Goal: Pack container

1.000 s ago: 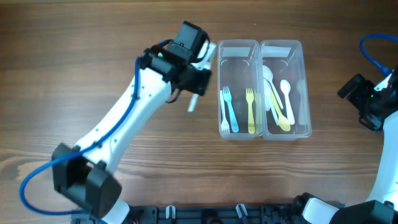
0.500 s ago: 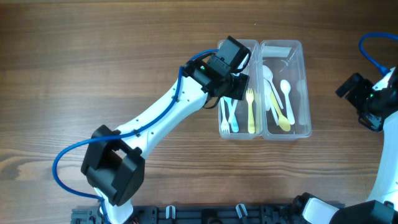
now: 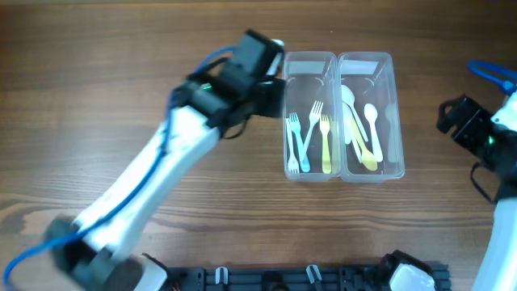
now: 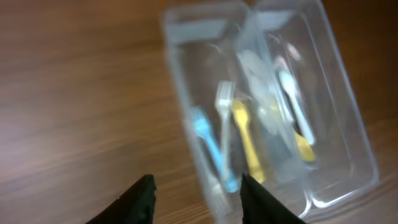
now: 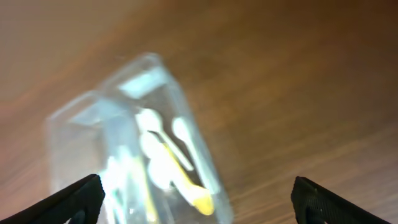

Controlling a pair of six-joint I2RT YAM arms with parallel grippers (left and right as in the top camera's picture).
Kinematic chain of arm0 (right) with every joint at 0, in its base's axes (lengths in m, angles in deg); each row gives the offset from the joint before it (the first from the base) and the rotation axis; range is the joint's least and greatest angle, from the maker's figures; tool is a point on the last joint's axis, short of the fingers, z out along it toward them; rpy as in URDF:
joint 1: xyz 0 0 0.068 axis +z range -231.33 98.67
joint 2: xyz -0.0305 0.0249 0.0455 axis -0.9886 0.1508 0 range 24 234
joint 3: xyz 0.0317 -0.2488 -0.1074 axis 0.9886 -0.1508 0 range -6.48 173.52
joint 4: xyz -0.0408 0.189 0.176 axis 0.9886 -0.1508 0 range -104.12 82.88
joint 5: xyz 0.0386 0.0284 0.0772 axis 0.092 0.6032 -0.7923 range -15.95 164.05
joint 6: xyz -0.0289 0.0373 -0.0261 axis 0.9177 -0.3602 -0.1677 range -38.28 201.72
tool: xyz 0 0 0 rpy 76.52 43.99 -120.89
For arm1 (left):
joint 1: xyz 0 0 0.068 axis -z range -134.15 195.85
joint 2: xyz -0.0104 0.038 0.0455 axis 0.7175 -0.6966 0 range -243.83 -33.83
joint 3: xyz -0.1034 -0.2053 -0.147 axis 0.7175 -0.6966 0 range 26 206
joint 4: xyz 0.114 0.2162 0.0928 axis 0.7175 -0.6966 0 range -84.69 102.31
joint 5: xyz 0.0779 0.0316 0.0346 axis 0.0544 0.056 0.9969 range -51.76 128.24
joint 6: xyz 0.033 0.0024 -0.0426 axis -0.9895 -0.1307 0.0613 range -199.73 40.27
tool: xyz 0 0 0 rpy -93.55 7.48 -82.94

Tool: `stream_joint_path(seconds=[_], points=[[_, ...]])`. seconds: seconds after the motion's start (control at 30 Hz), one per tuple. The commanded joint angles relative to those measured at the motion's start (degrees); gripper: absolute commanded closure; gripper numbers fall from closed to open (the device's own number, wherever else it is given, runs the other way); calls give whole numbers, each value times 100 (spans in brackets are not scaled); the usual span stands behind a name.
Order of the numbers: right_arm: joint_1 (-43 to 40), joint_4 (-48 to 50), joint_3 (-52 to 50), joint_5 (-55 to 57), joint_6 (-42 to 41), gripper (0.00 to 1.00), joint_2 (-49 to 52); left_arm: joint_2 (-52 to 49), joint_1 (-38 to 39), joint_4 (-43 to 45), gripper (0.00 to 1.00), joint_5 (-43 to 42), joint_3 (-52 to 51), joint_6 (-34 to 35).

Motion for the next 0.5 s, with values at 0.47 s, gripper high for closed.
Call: stream_joint_path(seconds=[0.47], points=[[-17,-144,98,-1738,601,0,-1237,2535,-166,-1775,0,2208,44,-229]])
